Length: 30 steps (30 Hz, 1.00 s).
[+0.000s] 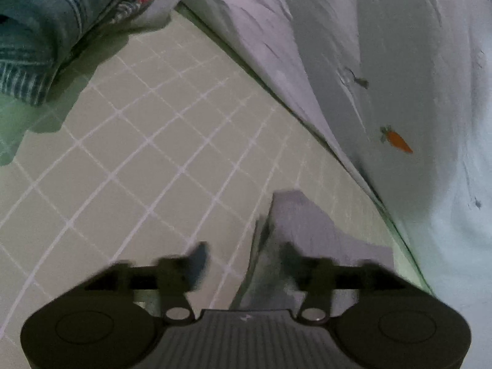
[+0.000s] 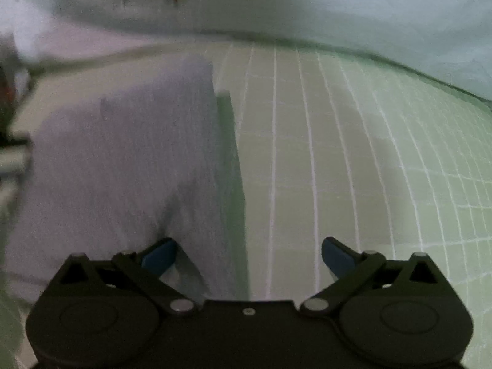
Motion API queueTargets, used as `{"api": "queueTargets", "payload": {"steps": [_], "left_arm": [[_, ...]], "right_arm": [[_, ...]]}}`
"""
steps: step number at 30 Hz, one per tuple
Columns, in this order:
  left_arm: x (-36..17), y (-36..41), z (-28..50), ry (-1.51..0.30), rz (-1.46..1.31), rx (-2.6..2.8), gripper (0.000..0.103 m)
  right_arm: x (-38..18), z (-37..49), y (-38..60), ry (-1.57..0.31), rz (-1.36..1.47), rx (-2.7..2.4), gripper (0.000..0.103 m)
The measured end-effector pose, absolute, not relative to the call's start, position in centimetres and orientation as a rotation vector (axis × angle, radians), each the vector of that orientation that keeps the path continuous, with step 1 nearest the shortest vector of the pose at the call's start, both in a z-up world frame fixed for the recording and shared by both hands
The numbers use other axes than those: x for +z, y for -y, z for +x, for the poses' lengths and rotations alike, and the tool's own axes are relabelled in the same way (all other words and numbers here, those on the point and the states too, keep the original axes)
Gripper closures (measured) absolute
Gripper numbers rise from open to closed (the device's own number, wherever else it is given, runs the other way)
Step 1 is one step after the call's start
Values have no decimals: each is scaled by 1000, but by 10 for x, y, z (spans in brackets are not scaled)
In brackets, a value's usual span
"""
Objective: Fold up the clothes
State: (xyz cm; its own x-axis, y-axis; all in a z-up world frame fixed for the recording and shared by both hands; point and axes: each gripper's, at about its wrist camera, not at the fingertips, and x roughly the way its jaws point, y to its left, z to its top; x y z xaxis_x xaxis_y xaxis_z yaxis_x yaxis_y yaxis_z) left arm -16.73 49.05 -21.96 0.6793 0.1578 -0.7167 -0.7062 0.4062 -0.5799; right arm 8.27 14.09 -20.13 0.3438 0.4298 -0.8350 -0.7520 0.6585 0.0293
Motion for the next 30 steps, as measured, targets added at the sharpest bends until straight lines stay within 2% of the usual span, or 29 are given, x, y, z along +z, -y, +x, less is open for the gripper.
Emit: {"api": "queueTargets", "payload": {"steps": [1, 4, 10, 15, 16, 17, 18, 19, 21, 22, 24, 30], "left_arm": [[-219, -487, -169, -645, -997, 571, 25], [-217, -471, -170, -700, -936, 528, 24], [-221, -450, -158, -731, -873, 459, 12], [-224, -446, -146, -735, -891, 415, 11], [-225, -445, -144, -728, -903, 403, 14], [-226, -444, -142, -721, -921, 390, 41], [-231, -443, -141, -710, -973, 371, 61], [-235, -439, -141, -703, -1005, 371, 81], [-243, -432, -140, -688, -1065, 372, 81], [-234, -429, -144, -673, -1052, 377, 82], [-217, -422, -152, -644, -1025, 386, 84], [-166, -404, -175, -556, -946, 413, 85]], "right_arm": [[-197, 84, -141, -928, -359, 820, 1], [-190, 90, -155, -911, -303, 906, 1], [-211, 104, -198, -957, -284, 987, 1], [-226, 108, -220, -976, -260, 1047, 1], [-226, 106, -222, -974, -248, 1086, 1], [-227, 101, -224, -965, -260, 1124, 2], [-227, 95, -227, -954, -273, 1163, 4], [-225, 88, -230, -925, -326, 1190, 17], [-219, 78, -232, -884, -389, 1227, 44], [-215, 74, -231, -875, -396, 1238, 50], [-204, 75, -226, -903, -349, 1256, 70], [-162, 51, -207, -823, -286, 1322, 74]]}}
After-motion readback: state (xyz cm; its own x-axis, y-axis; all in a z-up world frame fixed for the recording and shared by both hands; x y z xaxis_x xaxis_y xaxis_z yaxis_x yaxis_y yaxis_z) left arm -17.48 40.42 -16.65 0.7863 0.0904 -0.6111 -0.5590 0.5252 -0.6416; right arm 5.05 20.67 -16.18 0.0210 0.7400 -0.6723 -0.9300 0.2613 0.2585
